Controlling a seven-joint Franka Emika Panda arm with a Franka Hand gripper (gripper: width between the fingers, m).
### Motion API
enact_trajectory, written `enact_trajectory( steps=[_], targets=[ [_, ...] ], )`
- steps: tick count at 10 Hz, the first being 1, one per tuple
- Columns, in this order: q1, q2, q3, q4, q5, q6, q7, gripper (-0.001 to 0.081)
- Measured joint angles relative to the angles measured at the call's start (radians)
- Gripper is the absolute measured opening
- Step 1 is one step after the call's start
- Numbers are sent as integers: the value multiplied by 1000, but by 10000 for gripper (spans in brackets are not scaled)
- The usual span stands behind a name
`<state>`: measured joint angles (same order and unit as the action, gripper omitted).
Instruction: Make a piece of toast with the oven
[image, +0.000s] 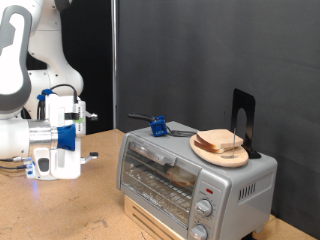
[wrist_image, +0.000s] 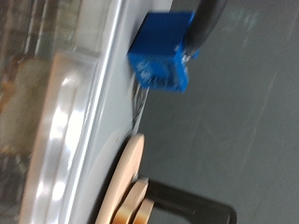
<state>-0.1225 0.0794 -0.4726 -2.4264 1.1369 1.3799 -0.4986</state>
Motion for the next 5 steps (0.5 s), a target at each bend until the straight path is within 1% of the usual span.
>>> enact_trajectory(
  steps=[1,2,3,4,5],
  targets=[
    [-1,3,-1,7,-35,-38,-1,808],
    [-2,17,-1,24,-46,-72,-1,808],
    [-2,54,1,56,-34,-82,-1,808],
    [-2,107,7,96,-10,-88,15,808],
    [-2,162,16,138,34,-102,28,808]
  ],
)
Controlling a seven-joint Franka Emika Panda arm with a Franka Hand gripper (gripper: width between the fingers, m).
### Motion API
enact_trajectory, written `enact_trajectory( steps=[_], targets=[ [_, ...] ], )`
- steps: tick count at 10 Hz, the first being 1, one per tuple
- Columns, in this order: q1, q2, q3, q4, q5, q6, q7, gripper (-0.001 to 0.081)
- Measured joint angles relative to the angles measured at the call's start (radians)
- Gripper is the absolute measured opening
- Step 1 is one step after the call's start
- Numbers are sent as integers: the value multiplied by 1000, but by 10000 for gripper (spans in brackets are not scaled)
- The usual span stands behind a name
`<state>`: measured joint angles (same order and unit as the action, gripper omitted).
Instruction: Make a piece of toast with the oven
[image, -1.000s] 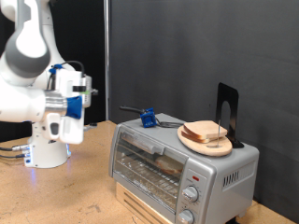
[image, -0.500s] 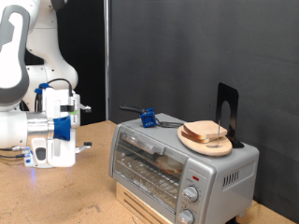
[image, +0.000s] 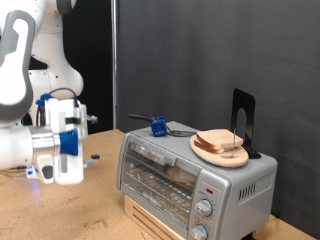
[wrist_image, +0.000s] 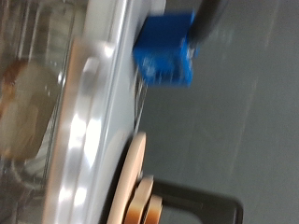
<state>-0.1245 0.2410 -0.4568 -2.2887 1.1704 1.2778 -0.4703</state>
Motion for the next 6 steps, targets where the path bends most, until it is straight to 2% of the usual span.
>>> enact_trajectory(
  steps=[3,4,6],
  targets=[
    [0,134,35,121,149,-15,11,808],
    [-2,173,43,159,173,-18,15,808],
    [-2,173,42,156,166,-22,21,808]
  ],
)
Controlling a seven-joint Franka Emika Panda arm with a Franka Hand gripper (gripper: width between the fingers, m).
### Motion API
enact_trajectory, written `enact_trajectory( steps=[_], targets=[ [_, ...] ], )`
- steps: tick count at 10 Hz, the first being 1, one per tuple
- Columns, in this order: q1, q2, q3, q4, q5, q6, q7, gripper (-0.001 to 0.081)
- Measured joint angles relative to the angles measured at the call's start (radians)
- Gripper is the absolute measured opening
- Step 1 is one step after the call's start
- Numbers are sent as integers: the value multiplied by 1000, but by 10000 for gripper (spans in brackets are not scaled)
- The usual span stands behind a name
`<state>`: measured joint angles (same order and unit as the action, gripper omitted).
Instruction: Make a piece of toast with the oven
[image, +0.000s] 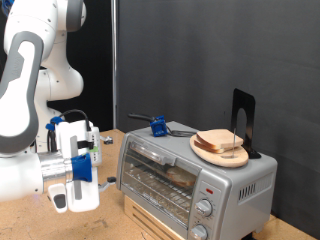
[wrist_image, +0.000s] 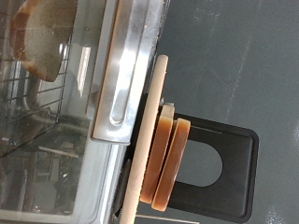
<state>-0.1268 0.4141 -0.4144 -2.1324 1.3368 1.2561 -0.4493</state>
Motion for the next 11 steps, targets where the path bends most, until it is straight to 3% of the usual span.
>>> enact_trajectory(
  steps=[3,8,11],
  targets=[
    [8,42,26,58,74,120,81,808],
    [-14,265,72,365,96,49,271,808],
    [-15,268,70,359,124,68,263,808]
  ],
)
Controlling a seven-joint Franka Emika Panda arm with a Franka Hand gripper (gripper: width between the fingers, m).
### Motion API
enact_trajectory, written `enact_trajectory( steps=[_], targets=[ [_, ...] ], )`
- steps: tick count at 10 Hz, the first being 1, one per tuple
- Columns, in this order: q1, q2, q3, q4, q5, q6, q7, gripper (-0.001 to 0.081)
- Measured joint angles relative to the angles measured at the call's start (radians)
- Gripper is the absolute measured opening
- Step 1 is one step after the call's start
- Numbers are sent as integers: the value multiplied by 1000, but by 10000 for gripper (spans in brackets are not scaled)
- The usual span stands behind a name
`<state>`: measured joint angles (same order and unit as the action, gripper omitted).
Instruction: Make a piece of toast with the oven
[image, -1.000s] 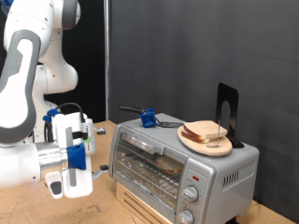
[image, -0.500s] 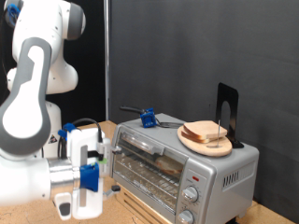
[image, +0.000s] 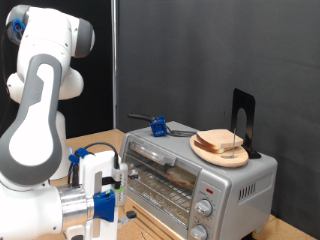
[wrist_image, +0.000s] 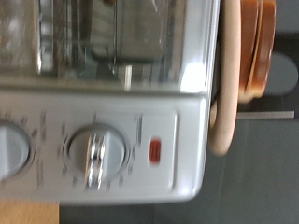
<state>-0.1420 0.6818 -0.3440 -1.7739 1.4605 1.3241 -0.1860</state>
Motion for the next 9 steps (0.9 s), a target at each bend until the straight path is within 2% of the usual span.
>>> enact_trajectory(
  steps=[1,3,5,7,8,9],
  targets=[
    [-1,17,1,14,36,35,14,808],
    [-1,87,7,95,89,84,40,808],
    [-11,186,18,233,91,65,105,808],
    [-33,294,32,383,90,0,192,808],
    [-43,338,37,443,90,-18,219,808],
    [-46,368,39,481,91,-14,212,808]
  ],
)
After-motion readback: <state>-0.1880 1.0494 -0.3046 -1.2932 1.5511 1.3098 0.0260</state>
